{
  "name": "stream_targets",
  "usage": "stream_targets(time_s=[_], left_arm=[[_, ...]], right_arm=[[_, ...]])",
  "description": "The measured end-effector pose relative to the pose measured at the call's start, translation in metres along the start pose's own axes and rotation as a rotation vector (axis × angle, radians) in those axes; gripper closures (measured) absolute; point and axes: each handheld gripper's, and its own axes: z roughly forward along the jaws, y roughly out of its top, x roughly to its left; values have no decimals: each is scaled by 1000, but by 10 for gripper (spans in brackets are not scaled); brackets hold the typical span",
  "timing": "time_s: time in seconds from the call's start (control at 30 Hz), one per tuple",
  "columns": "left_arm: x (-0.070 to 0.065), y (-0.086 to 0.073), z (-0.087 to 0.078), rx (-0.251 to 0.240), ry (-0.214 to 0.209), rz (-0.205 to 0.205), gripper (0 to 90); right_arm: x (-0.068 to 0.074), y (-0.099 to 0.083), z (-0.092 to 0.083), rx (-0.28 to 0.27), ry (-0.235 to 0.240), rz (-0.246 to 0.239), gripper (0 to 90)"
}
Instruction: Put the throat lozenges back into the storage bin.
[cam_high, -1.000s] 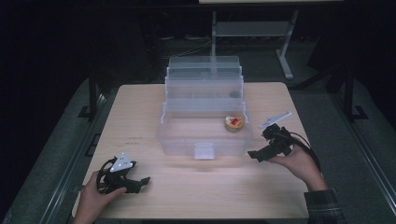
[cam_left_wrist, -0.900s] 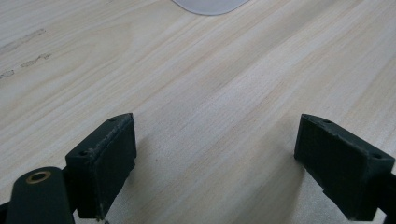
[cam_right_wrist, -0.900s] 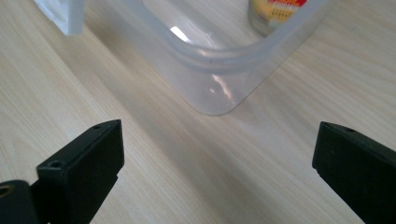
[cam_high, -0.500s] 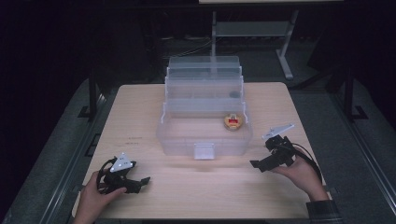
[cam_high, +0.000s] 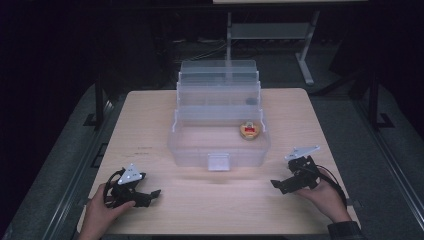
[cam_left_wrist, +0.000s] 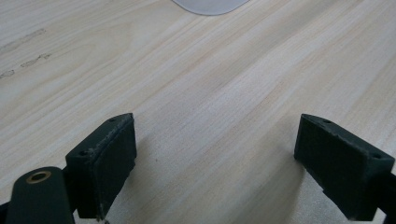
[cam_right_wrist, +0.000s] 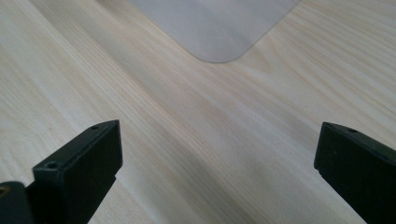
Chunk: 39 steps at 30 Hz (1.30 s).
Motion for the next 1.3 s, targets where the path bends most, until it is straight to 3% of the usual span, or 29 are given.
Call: stream_targets(time_s=[0.47, 0.83, 1.3], left_arm=[[0, 0, 0, 3, 0, 0, 120], [0, 0, 0, 3, 1, 3, 120], [0, 0, 0, 3, 2, 3, 120]], right_arm=[[-6, -34, 5, -15, -23, 44, 0], [-8, -44, 14, -5, -43, 40, 0], [-8, -58, 14, -122, -49, 49, 0]])
